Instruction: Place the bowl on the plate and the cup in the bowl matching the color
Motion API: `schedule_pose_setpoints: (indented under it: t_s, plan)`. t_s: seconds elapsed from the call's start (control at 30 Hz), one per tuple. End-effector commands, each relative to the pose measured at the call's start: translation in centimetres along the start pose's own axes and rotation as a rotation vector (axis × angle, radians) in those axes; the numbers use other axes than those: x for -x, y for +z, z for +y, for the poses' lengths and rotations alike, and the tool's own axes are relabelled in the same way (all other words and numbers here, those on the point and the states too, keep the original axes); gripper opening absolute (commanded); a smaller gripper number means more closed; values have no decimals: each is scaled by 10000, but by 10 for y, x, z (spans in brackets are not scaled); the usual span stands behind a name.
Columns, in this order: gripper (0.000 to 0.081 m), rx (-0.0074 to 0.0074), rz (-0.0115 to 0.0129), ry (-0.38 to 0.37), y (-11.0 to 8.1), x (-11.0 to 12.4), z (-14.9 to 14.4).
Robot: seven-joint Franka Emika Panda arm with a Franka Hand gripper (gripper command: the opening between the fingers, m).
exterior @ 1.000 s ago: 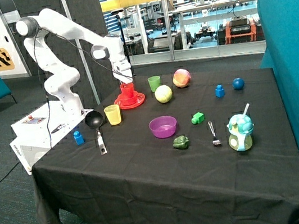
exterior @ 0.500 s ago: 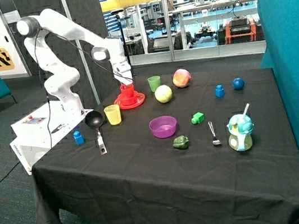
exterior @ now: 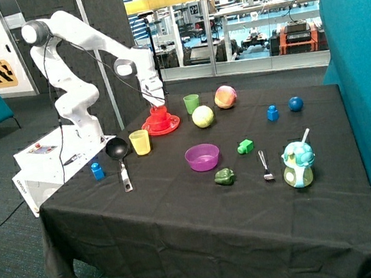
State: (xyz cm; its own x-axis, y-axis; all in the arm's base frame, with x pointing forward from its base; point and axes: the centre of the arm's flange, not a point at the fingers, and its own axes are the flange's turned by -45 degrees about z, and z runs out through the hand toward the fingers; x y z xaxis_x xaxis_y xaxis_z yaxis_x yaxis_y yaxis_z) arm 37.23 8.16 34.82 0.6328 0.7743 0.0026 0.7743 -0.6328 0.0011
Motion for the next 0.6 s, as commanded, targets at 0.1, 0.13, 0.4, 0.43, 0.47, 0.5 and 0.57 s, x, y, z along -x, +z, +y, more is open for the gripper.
schedule_pose_setpoints:
  t_s: [0.1,0.13,0.4,0.43,0.47,0.5,0.57]
  plan:
    - [526,-11,-26,14,0,-6,-2]
    - [523,-11,-26,-8,0,-6,-2]
    - [596,-11,-26,-112,-13,-13,1]
    - [630,-11,-26,-97,-17,-14,4]
    - [665,-11,-26,-75,-20,-15,7]
    - [693,-11,-26,-55,-22,-16,9]
    - [762,-10,-27,28,-28,-16,15]
